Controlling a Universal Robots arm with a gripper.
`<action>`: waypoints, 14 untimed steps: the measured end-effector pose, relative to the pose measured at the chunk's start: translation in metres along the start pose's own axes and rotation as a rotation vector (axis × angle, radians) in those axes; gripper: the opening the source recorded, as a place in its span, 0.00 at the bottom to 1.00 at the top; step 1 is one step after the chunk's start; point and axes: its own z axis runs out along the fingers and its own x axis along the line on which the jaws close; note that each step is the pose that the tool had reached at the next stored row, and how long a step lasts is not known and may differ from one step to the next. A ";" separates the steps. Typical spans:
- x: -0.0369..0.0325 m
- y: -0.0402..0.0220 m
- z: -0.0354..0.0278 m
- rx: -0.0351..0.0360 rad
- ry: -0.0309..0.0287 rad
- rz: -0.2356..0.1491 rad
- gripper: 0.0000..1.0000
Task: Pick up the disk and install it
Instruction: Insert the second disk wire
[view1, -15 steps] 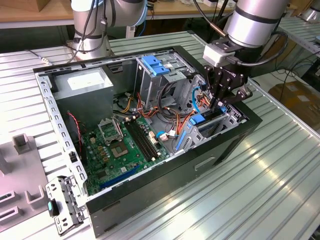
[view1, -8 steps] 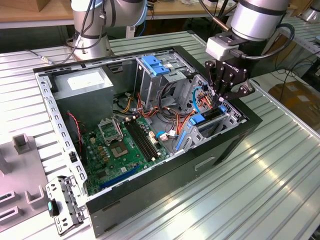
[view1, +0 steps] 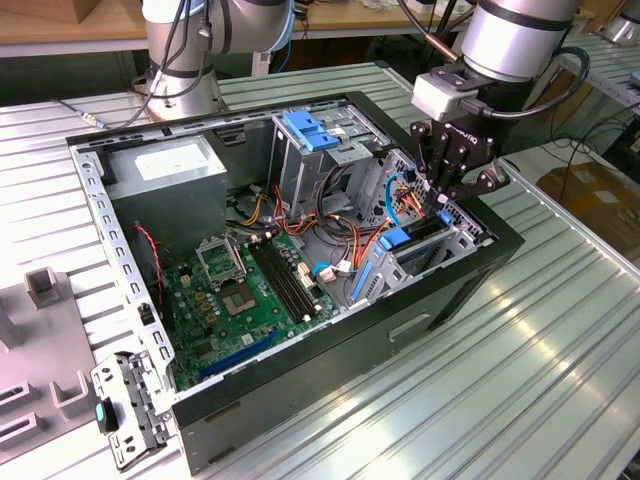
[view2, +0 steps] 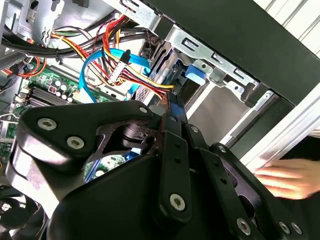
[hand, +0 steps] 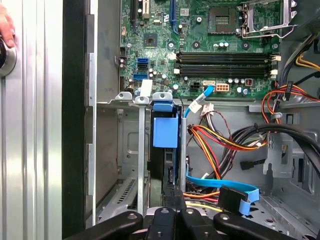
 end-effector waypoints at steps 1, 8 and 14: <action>-0.0001 0.0016 -0.0002 0.0000 0.0001 0.000 0.11; 0.0006 0.0123 -0.0114 -0.0002 -0.0009 0.000 0.11; 0.0010 0.0172 -0.0264 -0.0104 -0.0013 -0.001 0.11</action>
